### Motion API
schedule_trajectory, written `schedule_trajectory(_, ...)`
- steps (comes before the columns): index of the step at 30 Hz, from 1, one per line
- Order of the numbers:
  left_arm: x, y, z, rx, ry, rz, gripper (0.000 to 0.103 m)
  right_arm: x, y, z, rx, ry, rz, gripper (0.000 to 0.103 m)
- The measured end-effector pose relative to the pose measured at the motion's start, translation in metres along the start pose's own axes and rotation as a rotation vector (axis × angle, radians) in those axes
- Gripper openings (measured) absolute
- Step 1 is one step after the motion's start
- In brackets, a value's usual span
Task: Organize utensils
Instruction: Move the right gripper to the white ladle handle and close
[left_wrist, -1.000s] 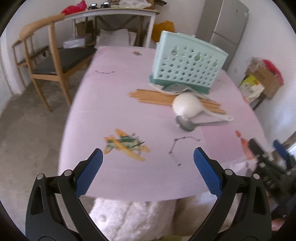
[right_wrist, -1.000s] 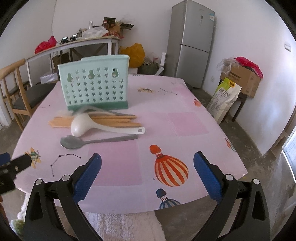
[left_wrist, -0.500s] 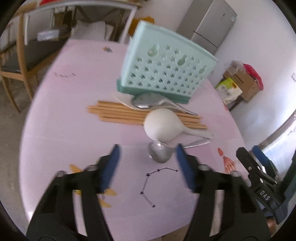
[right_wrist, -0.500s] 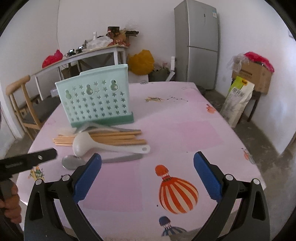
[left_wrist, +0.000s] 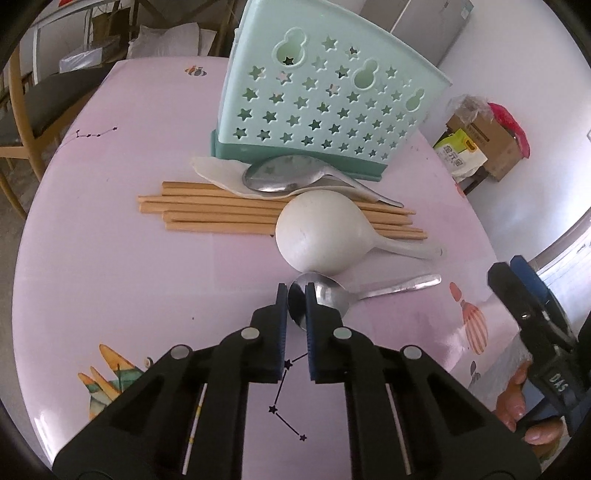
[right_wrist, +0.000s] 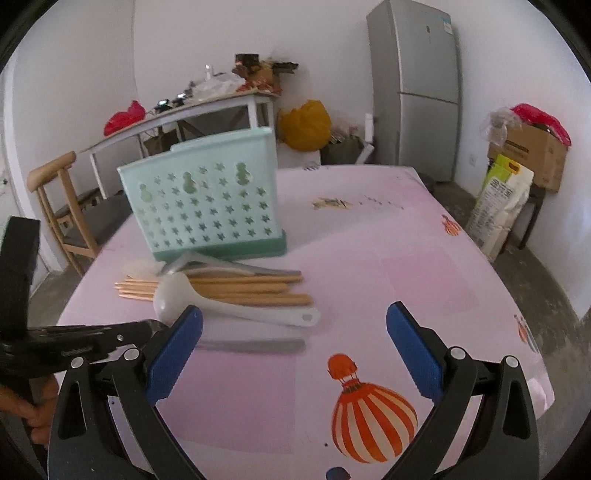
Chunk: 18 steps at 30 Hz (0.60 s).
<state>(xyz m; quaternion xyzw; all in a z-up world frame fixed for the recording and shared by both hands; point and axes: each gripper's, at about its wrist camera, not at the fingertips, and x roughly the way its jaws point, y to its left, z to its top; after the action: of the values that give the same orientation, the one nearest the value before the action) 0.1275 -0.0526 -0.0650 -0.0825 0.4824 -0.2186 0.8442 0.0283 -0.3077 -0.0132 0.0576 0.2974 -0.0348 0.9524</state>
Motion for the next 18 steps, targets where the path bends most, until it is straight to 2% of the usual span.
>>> schedule_trajectory(3, -0.006, 0.006, -0.002, -0.007, 0.013, -0.013, 0.006, -0.006, 0.005, 0.011, -0.035, -0.013, 0.053, 0.096)
schedule_trajectory(4, -0.011, 0.01, -0.005, -0.004, 0.018, -0.012, 0.006, -0.007, 0.007, 0.015, -0.041, -0.011, 0.076, 0.092)
schedule_trajectory(6, -0.022, 0.019, -0.011, 0.006, 0.024, -0.003, 0.006, -0.003, 0.01, 0.025, -0.048, 0.024, 0.177, 0.087)
schedule_trajectory(8, -0.03, 0.03, -0.016, 0.01, 0.027, 0.003, 0.006, 0.012, 0.019, 0.035, -0.082, 0.119, 0.308, 0.081)
schedule_trajectory(11, -0.04, 0.044, -0.022, 0.011, 0.026, 0.006, 0.006, 0.037, 0.04, 0.042, -0.179, 0.236, 0.403, 0.069)
schedule_trajectory(13, -0.047, 0.053, -0.024, 0.013, 0.023, 0.009, 0.006, 0.054, 0.054, 0.044, -0.239, 0.293, 0.413, 0.057)
schedule_trajectory(18, -0.058, 0.071, -0.029, 0.019, 0.012, 0.004, 0.006, 0.092, 0.077, 0.046, -0.337, 0.395, 0.4, 0.047)
